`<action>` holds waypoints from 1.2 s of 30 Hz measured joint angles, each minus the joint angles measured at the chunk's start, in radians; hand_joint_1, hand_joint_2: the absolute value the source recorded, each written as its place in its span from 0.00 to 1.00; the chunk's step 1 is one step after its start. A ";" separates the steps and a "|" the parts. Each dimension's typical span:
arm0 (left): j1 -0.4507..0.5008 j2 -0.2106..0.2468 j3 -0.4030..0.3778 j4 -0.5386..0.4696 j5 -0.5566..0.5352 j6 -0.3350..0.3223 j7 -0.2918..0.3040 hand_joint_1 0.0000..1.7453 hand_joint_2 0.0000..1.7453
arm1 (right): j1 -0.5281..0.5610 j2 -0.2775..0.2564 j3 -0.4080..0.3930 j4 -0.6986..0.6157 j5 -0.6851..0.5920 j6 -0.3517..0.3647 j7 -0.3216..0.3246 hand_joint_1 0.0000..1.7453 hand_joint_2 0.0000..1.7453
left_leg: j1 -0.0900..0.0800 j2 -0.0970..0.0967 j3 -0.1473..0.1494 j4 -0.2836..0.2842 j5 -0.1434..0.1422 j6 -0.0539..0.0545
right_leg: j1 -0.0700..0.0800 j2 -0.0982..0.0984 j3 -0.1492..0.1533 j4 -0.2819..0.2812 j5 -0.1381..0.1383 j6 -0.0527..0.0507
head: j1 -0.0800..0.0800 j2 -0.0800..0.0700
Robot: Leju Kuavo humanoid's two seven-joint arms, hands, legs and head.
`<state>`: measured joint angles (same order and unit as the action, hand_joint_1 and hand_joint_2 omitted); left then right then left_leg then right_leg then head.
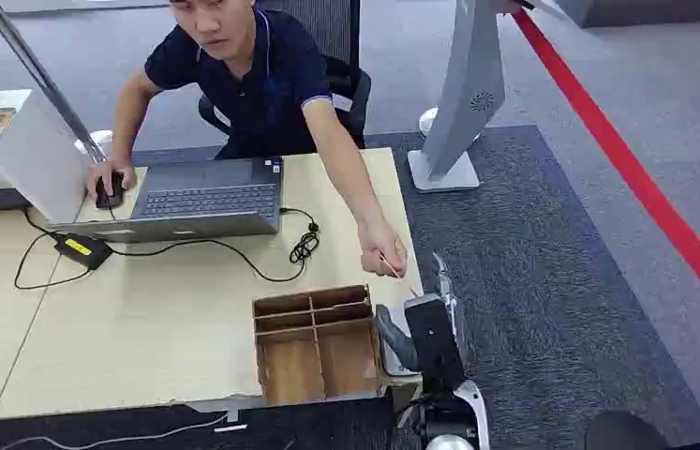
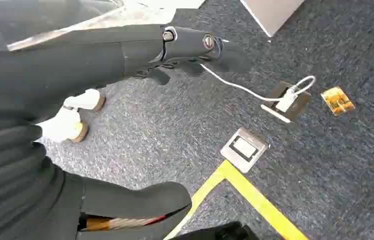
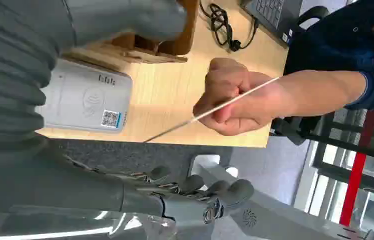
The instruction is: Pass the card to the sensor for recognition and then transmit it.
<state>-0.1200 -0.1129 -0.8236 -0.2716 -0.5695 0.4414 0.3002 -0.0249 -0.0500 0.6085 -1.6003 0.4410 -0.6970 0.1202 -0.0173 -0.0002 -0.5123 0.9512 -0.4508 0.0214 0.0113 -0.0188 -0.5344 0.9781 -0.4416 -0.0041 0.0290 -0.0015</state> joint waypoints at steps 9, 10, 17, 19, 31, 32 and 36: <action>-0.001 -0.001 -0.013 -0.001 -0.002 -0.003 0.003 0.00 1.00 | 0.009 0.000 0.000 -0.005 0.000 0.000 -0.012 1.00 1.00 | 0.000 0.000 0.000 0.000 0.000 0.000 | 0.000 0.000 0.000 0.000 0.000 0.000 | 0.000 0.000; -0.001 -0.001 -0.013 -0.001 -0.002 -0.003 0.003 0.00 1.00 | 0.009 0.000 -0.001 -0.005 0.000 0.000 -0.013 1.00 1.00 | 0.000 0.000 0.000 0.000 0.000 0.000 | 0.000 0.000 0.000 0.000 0.000 0.000 | 0.000 0.000; -0.001 -0.001 -0.013 -0.002 -0.002 -0.008 0.003 0.00 1.00 | 0.014 0.000 -0.002 -0.005 -0.006 0.000 -0.017 1.00 1.00 | 0.000 0.000 0.000 0.000 0.000 0.000 | 0.000 0.000 0.000 0.000 0.000 0.000 | 0.000 0.000; -0.001 -0.001 -0.013 -0.002 -0.003 -0.008 0.003 0.00 1.00 | 0.015 0.000 -0.002 -0.005 -0.006 0.000 -0.021 1.00 1.00 | 0.000 0.000 0.000 0.000 0.000 0.000 | 0.000 0.000 0.000 0.000 0.000 0.000 | 0.000 0.000; -0.001 -0.001 -0.013 -0.002 -0.003 -0.008 0.004 0.00 1.00 | 0.020 0.002 -0.012 -0.005 0.001 0.000 -0.046 1.00 1.00 | 0.000 0.000 0.000 0.000 0.000 0.000 | 0.000 0.000 0.000 0.000 0.000 0.000 | 0.000 0.000; -0.001 -0.001 -0.013 -0.002 -0.006 -0.010 0.004 0.00 1.00 | 0.020 0.002 -0.015 -0.007 0.003 0.000 -0.050 1.00 1.00 | 0.000 0.000 0.000 0.000 0.000 0.000 | 0.000 0.000 0.000 0.000 0.000 0.000 | 0.000 0.000; -0.003 -0.001 -0.015 -0.002 -0.013 -0.014 0.004 0.00 1.00 | 0.014 0.006 -0.028 -0.016 0.016 0.000 -0.051 1.00 1.00 | 0.000 0.000 0.000 0.000 0.000 0.000 | 0.000 0.000 0.000 0.000 0.000 0.000 | 0.000 0.000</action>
<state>-0.1227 -0.1141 -0.8381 -0.2735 -0.5825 0.4273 0.3040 -0.0105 -0.0439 0.5802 -1.6163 0.4570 -0.6973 0.0690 -0.0173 -0.0001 -0.5123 0.9513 -0.4508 0.0214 0.0113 -0.0188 -0.5344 0.9782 -0.4416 -0.0041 0.0290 -0.0015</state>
